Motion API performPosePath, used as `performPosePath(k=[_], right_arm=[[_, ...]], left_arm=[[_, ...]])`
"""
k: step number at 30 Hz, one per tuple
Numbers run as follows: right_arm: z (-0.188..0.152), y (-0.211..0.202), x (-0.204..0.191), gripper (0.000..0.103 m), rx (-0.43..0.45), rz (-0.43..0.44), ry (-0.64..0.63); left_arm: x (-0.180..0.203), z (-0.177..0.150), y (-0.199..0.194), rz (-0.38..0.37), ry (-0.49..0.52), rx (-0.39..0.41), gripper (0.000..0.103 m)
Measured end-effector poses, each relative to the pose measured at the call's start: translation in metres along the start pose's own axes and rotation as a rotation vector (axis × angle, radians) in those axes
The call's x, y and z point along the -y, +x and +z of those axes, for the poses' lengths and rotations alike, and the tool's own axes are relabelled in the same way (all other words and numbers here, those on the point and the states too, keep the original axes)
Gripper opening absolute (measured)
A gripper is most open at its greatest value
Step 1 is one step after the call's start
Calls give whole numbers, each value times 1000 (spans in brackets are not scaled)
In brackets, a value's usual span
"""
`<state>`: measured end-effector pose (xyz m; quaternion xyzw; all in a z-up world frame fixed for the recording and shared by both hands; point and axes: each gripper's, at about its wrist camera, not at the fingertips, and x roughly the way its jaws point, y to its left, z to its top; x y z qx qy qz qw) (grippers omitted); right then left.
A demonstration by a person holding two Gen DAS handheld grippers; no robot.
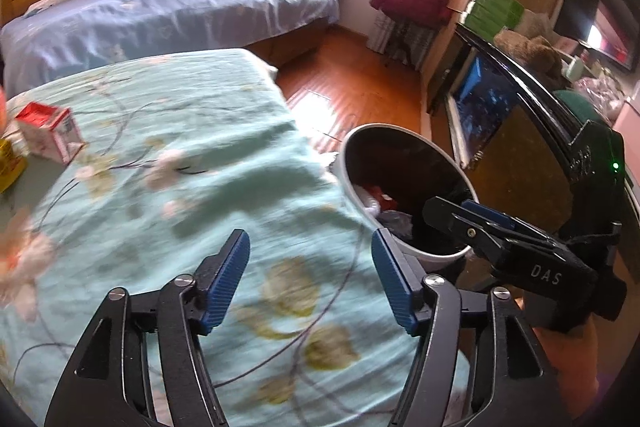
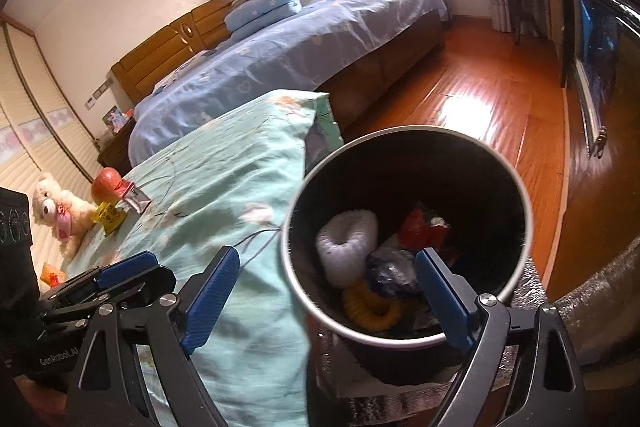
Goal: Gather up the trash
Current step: 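Move both open grippers back over the yellow bag and milk carton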
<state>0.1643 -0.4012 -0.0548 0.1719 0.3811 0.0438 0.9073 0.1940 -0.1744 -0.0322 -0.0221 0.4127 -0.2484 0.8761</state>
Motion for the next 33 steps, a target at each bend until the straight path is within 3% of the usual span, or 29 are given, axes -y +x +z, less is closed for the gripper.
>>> performPosePath(k=[9,33], right_arm=[[-8,8,-32,91,-16,44,-43],[-15,52,-130,98,-87,159,-196]], left_arm=[[-32,-12,-21,51,-63,32,75],[-167,-55,-79,231,-306,84,75]])
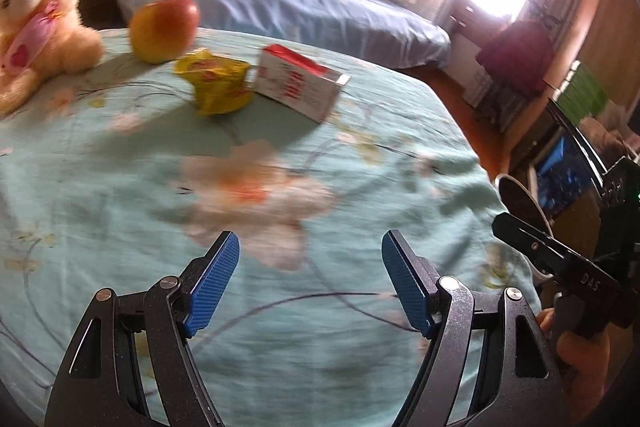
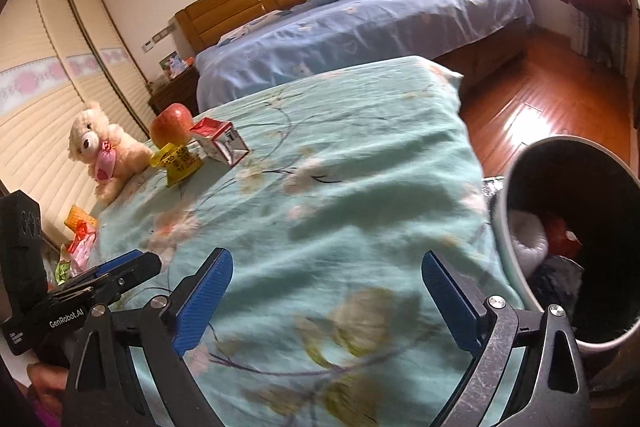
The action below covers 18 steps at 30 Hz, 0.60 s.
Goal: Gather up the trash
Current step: 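Move both open grippers back over the yellow bag and milk carton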
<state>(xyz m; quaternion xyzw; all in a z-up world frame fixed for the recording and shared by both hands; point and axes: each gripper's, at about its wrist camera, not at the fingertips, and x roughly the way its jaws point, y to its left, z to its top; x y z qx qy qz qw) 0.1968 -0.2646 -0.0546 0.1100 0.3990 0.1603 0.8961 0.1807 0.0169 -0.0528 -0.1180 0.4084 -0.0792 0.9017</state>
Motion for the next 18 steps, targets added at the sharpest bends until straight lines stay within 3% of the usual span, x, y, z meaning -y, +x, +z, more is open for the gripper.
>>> performPosePath(k=[18], right_arm=[[28,52,-46,98,-59,82,-97]], left_arm=[[-47,17,8,64,-79,-2,75]])
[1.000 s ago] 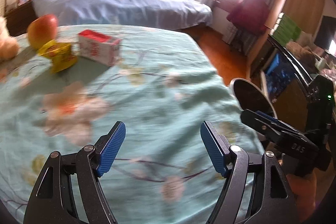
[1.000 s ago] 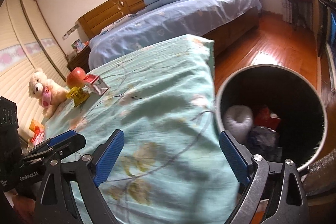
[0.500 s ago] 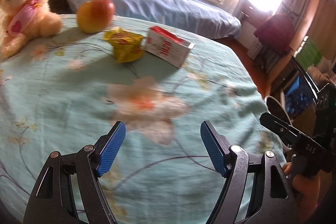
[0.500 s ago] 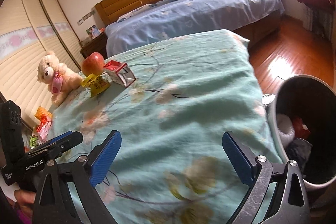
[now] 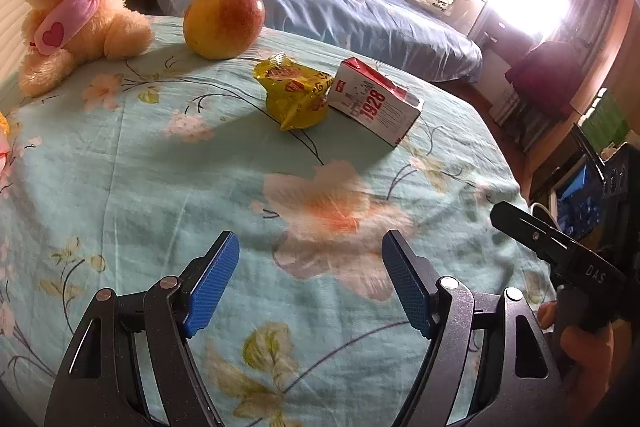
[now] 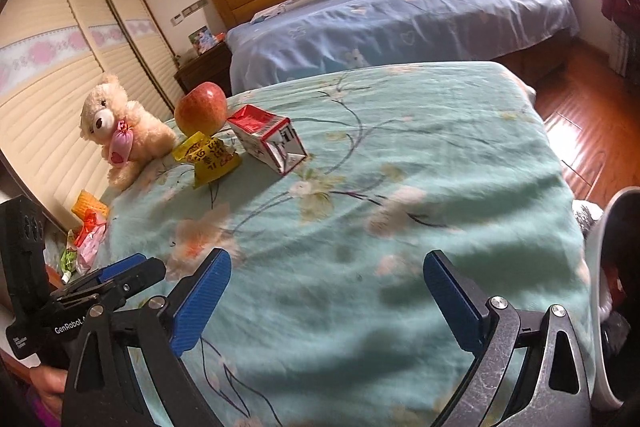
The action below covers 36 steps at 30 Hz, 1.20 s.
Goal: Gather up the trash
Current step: 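Move both open grippers back over the yellow bag and milk carton, then grasp the yellow snack bag with the left gripper while the right gripper grasps the red milk carton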
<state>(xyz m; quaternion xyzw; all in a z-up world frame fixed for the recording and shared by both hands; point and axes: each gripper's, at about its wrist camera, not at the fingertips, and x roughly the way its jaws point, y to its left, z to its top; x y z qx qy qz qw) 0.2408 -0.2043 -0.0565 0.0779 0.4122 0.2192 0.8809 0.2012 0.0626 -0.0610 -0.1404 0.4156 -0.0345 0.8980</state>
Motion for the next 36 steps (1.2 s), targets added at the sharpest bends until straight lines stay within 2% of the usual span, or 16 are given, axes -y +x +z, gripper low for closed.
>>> performPosePath(k=[11,21,26,28,32,34,36], right_arm=[[20,28,2,98,-19,39,1],[44,54,1,97,-32,72,-14],[55,70,-3,97,-51,127,-36],[59,76,-3,93,-59,154,-36],[66,88,-7,80,-82,162,-67],[69,94,-10,76,-88,162,-82],[73,98,-12,75,-92,167,-88]], left_arm=[[-7,21,17,25,0,-10,75],[-18,53,41,53,12,2,75],[-22,65,51,45,28,-1,75],[-21,68,55,42,34,1,75],[-19,75,60,23,48,10,75],[-17,77,63,15,57,13,66],[-14,79,68,-2,64,2,50]])
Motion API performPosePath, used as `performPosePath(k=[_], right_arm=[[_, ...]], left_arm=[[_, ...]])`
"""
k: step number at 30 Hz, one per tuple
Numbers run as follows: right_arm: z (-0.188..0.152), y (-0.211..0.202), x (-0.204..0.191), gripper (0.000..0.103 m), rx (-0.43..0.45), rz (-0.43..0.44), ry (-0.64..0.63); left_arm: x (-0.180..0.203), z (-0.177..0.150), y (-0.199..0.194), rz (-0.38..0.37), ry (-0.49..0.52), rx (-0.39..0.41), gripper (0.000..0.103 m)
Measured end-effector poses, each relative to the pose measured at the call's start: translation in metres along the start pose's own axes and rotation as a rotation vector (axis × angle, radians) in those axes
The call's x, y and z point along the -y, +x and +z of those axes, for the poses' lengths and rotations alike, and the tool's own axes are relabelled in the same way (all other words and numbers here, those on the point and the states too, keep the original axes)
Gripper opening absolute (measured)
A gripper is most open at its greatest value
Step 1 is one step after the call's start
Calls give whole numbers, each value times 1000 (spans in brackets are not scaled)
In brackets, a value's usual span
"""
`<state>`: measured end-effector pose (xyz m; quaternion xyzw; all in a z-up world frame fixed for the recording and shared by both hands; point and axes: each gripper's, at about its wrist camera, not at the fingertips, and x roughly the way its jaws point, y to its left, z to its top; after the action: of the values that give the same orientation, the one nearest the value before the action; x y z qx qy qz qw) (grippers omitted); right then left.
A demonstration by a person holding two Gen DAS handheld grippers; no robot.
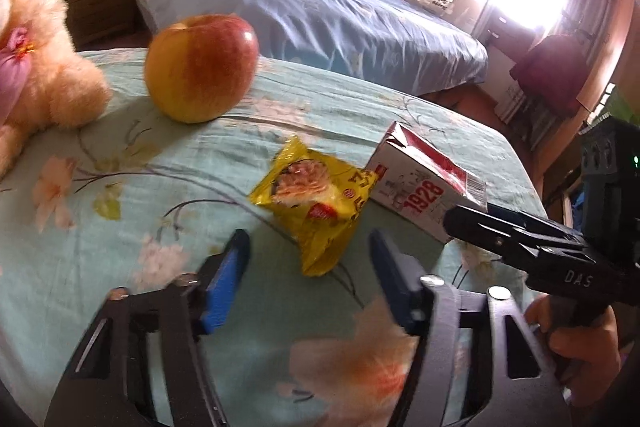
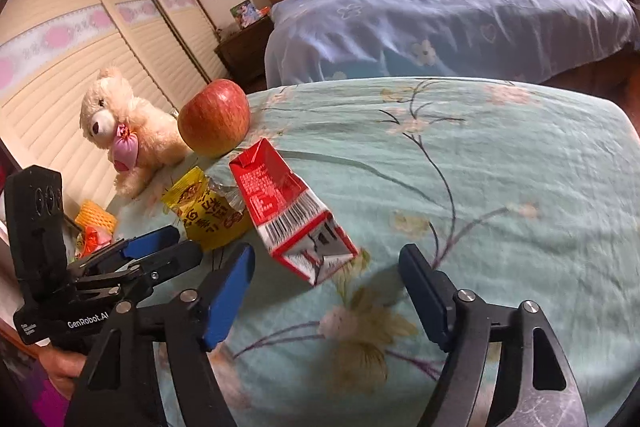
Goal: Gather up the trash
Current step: 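Grasp the yellow snack bag with the left gripper while the right gripper grasps the red milk carton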
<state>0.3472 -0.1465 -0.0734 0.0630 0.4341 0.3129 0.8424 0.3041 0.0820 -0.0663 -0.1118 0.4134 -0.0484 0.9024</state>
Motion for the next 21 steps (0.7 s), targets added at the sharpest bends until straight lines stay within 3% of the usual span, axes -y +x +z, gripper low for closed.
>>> performPosePath(k=[1,3,4,7,9,12,15,21], right_arm=[[2,2,0,75,-1,1,-3],[7,6,-2,73,-2,2,-9],[8,8,-2,72,-3,3,-11],[11,14,-5,65,-10,3,-23],[12,17,-6,52,-15,3,-28],[11,18,-9,42,-20,-7,-37],[7,16,-14,36,-25,-11,-47],[-10,4,-23,36,-15,-50,-50]], left_arm=[[2,0,2,-8,6,-5,45],[4,1,5,-21,17,-16,26],[5,2,7,-32,22,-20,23],[5,1,2,-54,28,-3,20],[5,0,-1,-51,29,4,19],[4,-3,-8,-34,33,14,19],[3,-8,-14,-32,35,16,18],[6,-22,-27,-47,24,15,18]])
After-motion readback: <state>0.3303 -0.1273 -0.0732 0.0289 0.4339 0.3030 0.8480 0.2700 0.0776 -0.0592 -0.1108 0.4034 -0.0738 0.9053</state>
